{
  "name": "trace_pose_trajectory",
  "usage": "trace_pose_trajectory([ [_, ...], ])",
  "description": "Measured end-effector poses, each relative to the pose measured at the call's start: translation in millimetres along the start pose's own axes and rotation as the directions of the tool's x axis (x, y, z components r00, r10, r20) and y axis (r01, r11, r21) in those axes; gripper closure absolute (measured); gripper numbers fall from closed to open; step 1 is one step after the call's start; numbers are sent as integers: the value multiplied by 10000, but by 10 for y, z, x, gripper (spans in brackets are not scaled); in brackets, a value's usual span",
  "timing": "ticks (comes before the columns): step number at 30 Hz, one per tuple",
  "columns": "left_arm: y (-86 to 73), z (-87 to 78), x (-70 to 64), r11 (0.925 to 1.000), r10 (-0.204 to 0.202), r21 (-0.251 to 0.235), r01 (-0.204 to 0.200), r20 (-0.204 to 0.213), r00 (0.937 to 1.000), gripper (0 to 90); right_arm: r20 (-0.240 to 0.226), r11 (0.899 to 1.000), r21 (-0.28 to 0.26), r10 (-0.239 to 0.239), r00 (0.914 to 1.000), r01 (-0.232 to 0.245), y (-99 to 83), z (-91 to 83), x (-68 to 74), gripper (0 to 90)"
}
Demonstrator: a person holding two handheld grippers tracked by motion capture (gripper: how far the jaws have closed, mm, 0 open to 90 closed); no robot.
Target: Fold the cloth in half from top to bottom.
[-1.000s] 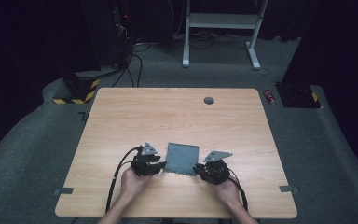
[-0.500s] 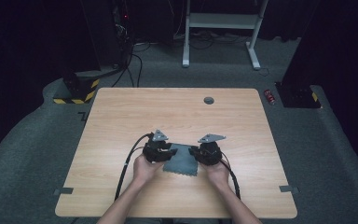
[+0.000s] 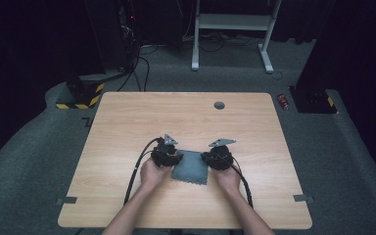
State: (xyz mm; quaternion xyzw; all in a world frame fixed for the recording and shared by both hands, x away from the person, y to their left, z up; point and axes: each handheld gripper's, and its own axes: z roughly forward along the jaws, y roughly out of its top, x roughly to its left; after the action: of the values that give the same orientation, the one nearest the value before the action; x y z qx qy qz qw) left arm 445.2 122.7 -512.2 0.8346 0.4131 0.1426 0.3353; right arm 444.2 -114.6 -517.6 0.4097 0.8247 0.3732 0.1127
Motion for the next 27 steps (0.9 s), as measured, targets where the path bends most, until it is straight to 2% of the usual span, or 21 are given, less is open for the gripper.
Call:
trace_pose_trajectory([
  [2, -18, -48, 59, 9995, -295, -77, 296, 28, 9996, 580, 154, 10000, 7, -83, 9998, 83, -11, -35, -29, 789],
  [3, -17, -60, 70, 9995, -284, -132, 284, 6, 9996, 580, 211, 9999, -37, -101, 9997, 102, -13, -62, -46, 785],
  [6, 29, -108, 75, 9967, -631, -498, 645, 277, 9976, 572, 265, 9995, -292, 88, 9996, -81, 0, -111, -75, 767],
  [7, 75, -100, 62, 9929, -794, -871, 814, 263, 9965, 561, 345, 9993, -304, 208, 9992, -198, 28, -112, -79, 729],
  [9, 99, -74, 58, 9925, -924, -776, 941, 255, 9954, 541, 448, 9995, -283, 185, 9988, -172, 62, -90, -72, 712],
  [14, 159, 96, 41, 9947, -992, -287, 988, -154, 9949, 525, 616, 9999, -19, 146, 9980, -146, 101, -26, -77, 695],
  [18, 146, 147, 26, 9981, -606, -93, 602, -554, 9966, 536, 642, 9995, 274, 160, 9978, -178, 79, 29, -118, 711],
  [21, 160, 145, 12, 9988, -484, -10, 484, -319, 9983, 618, 500, 9991, 391, -171, 9986, 152, 91, 34, -100, 806],
  [23, 162, 143, 20, 9991, -434, 2, 434, -65, 9990, 695, 226, 9989, 448, -174, 9996, 164, 97, 37, -109, 858],
  [24, 160, 141, 26, 9988, -480, 9, 480, 66, 9988, 718, 210, 9987, 489, -180, 9996, 169, 104, 37, -106, 867],
  [27, 153, 128, 45, 9973, -735, 75, 733, 344, 9967, 807, 443, 9963, 622, -629, 9970, 601, 139, 38, -77, 875],
])
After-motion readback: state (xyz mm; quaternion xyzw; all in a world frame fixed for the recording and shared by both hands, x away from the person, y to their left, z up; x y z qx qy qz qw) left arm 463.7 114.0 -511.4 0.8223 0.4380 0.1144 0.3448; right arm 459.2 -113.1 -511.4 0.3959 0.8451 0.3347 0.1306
